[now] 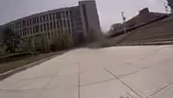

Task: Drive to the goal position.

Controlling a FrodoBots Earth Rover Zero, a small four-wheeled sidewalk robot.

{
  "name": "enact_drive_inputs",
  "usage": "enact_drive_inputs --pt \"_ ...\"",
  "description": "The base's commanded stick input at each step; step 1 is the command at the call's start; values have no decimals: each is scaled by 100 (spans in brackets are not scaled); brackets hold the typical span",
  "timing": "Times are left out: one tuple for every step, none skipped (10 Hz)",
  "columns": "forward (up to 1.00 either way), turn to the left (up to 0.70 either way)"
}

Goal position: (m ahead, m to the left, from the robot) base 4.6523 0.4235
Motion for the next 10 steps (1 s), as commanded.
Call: enact_drive_inputs --pt "70 0" --pt "70 0" --pt "70 0" --pt "70 0" --pt "70 0" --pt "70 0" --pt "70 0" --pt "70 0" --pt "70 0" --pt "70 0"
